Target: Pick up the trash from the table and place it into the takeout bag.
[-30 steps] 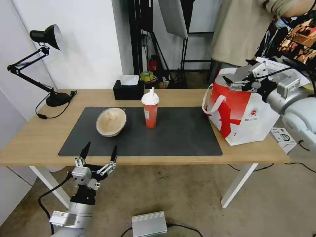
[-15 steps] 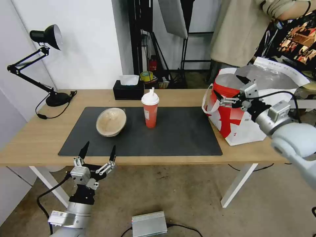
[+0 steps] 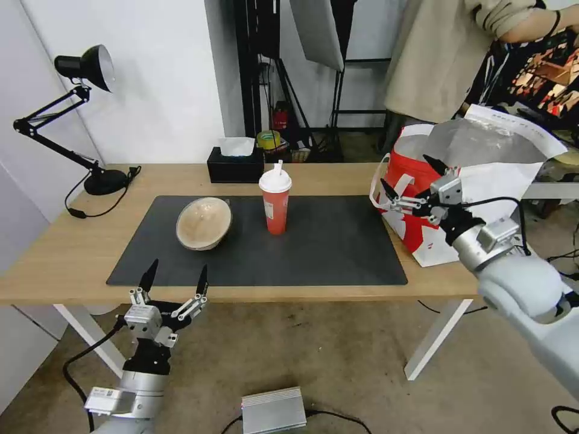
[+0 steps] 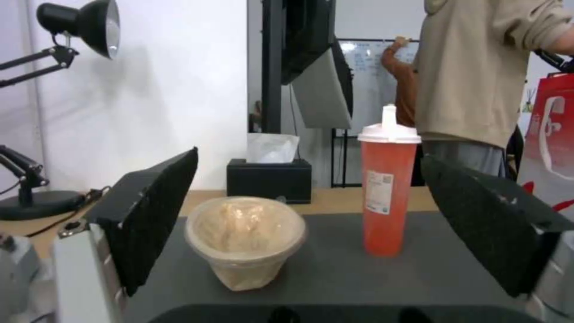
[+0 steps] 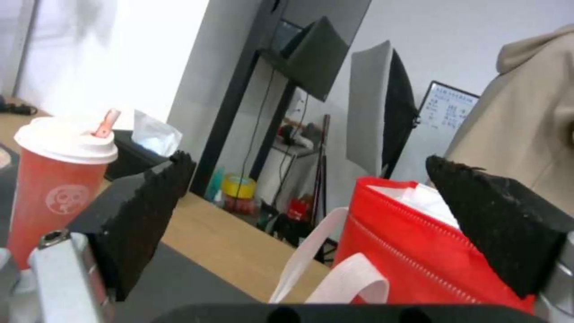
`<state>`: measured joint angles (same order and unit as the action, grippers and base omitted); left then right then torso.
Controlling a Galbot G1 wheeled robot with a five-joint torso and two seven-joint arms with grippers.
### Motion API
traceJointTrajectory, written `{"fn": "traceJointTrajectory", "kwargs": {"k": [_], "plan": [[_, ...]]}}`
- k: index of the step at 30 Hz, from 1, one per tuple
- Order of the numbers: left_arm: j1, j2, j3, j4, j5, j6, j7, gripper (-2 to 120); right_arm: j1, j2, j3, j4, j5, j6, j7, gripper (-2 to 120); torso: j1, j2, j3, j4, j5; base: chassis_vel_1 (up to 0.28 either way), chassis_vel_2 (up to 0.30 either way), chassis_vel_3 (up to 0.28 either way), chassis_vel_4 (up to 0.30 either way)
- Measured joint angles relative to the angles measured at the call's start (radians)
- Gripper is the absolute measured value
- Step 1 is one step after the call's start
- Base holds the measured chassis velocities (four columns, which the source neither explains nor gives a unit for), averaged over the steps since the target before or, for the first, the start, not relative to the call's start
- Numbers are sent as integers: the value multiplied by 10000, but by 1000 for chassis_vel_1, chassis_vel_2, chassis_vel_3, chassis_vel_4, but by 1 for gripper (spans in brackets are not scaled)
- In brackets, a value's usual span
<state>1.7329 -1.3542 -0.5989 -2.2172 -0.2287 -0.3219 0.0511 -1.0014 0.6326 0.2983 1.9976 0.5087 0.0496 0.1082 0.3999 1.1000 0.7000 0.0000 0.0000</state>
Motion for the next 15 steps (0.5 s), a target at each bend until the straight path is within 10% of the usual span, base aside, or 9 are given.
{"fn": "traceJointTrajectory", "kwargs": {"k": [15], "plan": [[-5, -42, -35, 23, 19, -32, -4, 100, -1553, 1083, 588, 263, -954, 584, 164, 100, 0, 0, 0, 0, 1, 0, 0, 0, 0]]}}
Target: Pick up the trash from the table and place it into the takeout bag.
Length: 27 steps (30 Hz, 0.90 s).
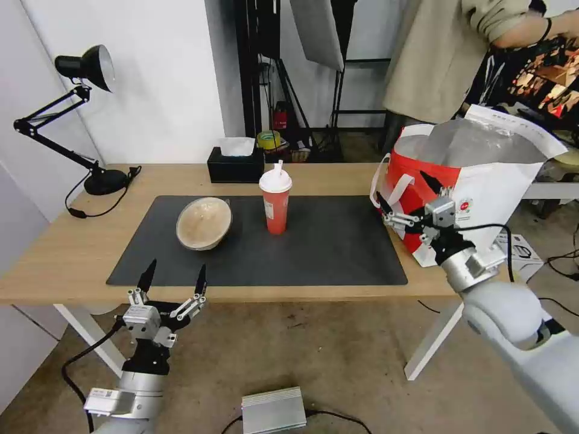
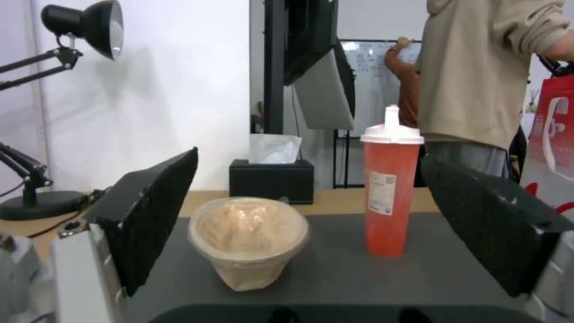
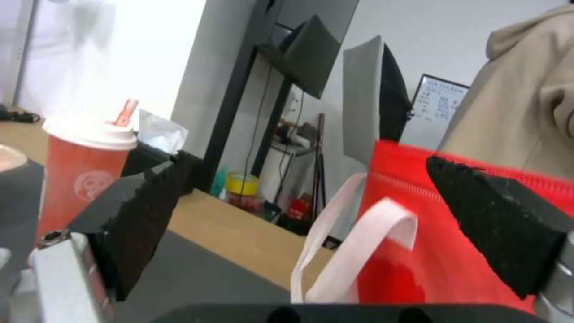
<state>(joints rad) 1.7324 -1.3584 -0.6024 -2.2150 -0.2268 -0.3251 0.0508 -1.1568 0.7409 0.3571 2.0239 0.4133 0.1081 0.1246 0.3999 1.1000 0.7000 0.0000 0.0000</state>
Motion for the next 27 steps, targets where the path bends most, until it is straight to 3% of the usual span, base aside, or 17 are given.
{"fn": "traceJointTrajectory", "kwargs": {"k": [13, 27], "plan": [[-79, -3, -8, 121, 0, -5, 1, 100, -1225, 656, 485, 271, -718, 277, -85, 100, 0, 0, 0, 0, 0, 0, 0, 0, 0], [-123, 0, -23, 143, -12, -11, 1, 100, -1811, 1333, 324, 473, -1551, 490, -120, 100, 0, 0, 1, -1, -1, 0, 0, 0, 0]]}}
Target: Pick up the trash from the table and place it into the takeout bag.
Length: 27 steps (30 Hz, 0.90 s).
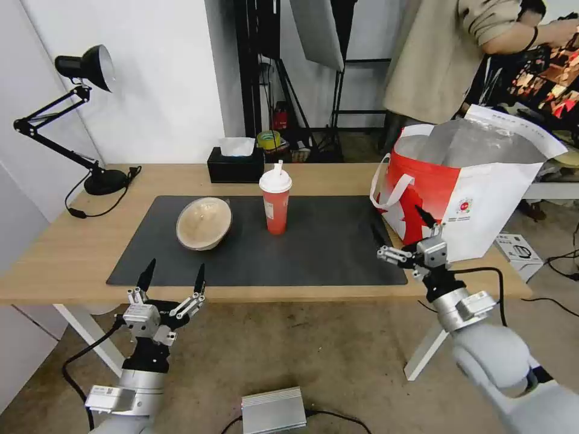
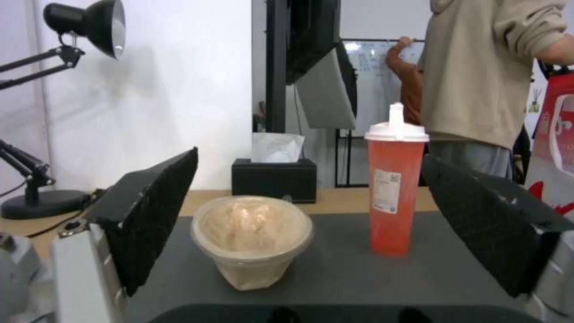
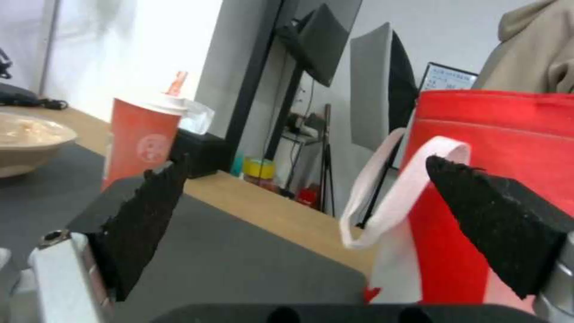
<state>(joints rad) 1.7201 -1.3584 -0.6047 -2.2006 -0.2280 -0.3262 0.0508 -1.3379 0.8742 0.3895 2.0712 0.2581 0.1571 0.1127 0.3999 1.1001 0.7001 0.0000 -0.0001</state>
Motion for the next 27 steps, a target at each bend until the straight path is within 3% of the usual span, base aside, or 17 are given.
{"fn": "traceJointTrajectory", "kwargs": {"k": [27], "plan": [[-49, 0, -82, 98, 15, -37, -3, 100, -1592, 990, 847, 733, -1174, 256, -501, 100, 2, 0, -1, 0, 1, 0, 0, 0, 0]]}}
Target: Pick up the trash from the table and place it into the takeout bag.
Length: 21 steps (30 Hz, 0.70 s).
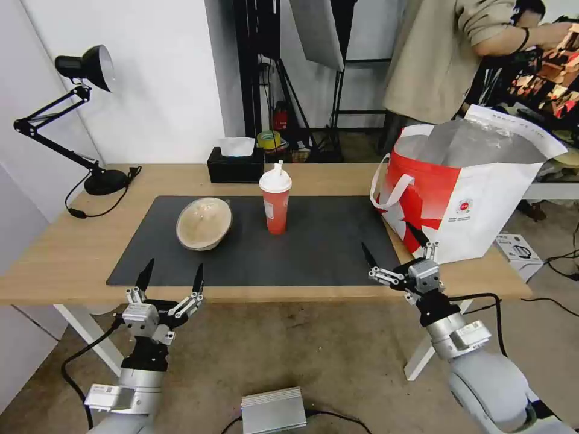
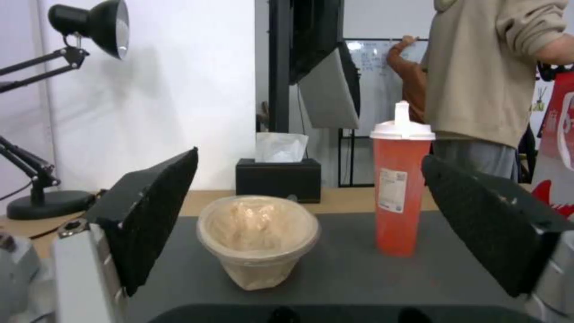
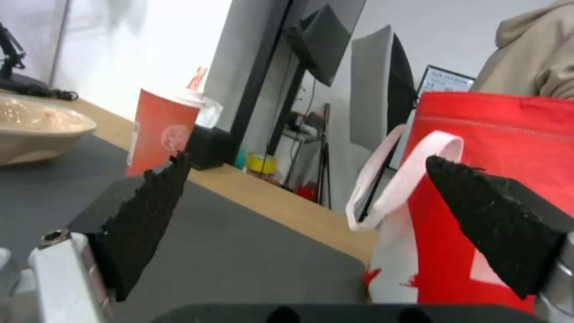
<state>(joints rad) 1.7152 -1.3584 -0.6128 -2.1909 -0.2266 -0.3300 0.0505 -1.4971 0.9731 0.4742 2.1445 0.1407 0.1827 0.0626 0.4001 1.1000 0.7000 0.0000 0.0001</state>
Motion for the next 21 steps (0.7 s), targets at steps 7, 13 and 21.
{"fn": "traceJointTrajectory", "kwargs": {"k": [7, 13, 21], "plan": [[7, -10, 5, 10, 16, -15, 0, 100, -349, 170, 155, 81, -154, 22, -37, 100, -1, 0, 0, 0, -1, 0, 0, 0, 0], [27, -10, 1, 1, 20, -40, 0, 100, -485, 318, 208, 86, -252, 30, -60, 100, 0, 0, 0, 0, -1, 0, 0, 0, 0], [40, 7, -26, -27, 11, -56, 0, 100, -539, 346, 227, 56, -322, 31, -81, 100, 0, 0, -1, 0, -1, 0, 0, 0, 0]]}}
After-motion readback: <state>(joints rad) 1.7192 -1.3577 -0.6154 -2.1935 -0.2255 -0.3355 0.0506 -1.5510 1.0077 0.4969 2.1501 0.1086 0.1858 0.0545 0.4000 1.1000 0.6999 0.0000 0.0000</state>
